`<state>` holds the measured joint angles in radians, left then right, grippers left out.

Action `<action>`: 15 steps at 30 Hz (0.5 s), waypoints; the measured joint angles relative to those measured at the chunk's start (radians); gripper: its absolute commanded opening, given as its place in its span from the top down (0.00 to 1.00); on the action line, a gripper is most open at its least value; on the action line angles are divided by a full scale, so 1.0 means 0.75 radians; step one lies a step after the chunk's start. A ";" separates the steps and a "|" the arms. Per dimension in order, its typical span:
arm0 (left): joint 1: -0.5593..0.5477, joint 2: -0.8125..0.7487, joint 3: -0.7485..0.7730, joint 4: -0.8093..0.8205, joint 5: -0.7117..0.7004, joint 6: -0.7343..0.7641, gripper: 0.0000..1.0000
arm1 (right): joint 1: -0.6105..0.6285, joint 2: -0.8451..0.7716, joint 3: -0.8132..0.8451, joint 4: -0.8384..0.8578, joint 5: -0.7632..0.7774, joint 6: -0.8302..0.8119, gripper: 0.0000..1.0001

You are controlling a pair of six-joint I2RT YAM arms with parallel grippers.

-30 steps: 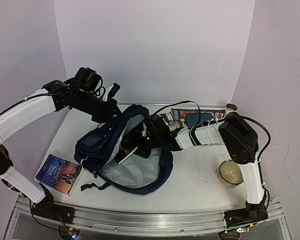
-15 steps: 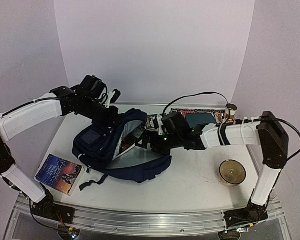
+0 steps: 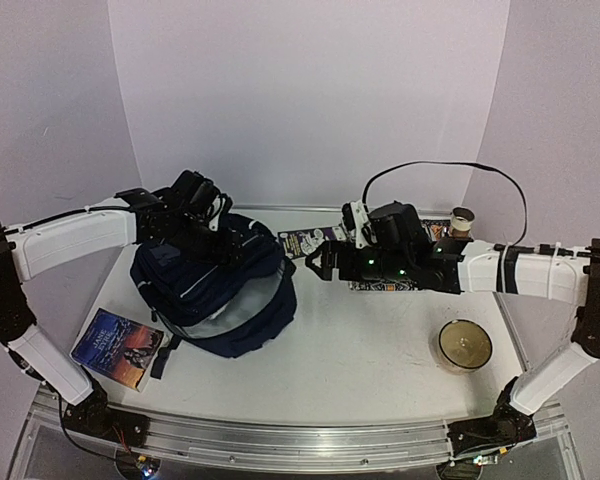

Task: Pack the student bag
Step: Place the largest pocket of the bag in the student bag, then move the book to the center of the board.

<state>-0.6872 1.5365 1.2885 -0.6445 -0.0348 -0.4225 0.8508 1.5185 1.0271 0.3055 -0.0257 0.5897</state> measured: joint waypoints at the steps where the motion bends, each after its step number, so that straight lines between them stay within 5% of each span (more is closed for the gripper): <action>1: 0.007 -0.008 -0.018 0.000 -0.035 -0.018 0.13 | -0.002 0.000 0.000 -0.004 0.001 -0.013 0.02; 4: 0.039 -0.048 -0.077 -0.002 -0.139 -0.100 0.01 | -0.012 0.000 -0.001 -0.016 -0.001 -0.040 0.02; 15: 0.340 -0.309 -0.329 -0.097 -0.282 -0.471 0.01 | -0.065 0.000 -0.001 -0.030 -0.037 -0.099 0.02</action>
<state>-0.4323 1.3046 1.0416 -0.7174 -0.2462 -0.7756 0.8018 1.5185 1.0262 0.2829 -0.0536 0.5151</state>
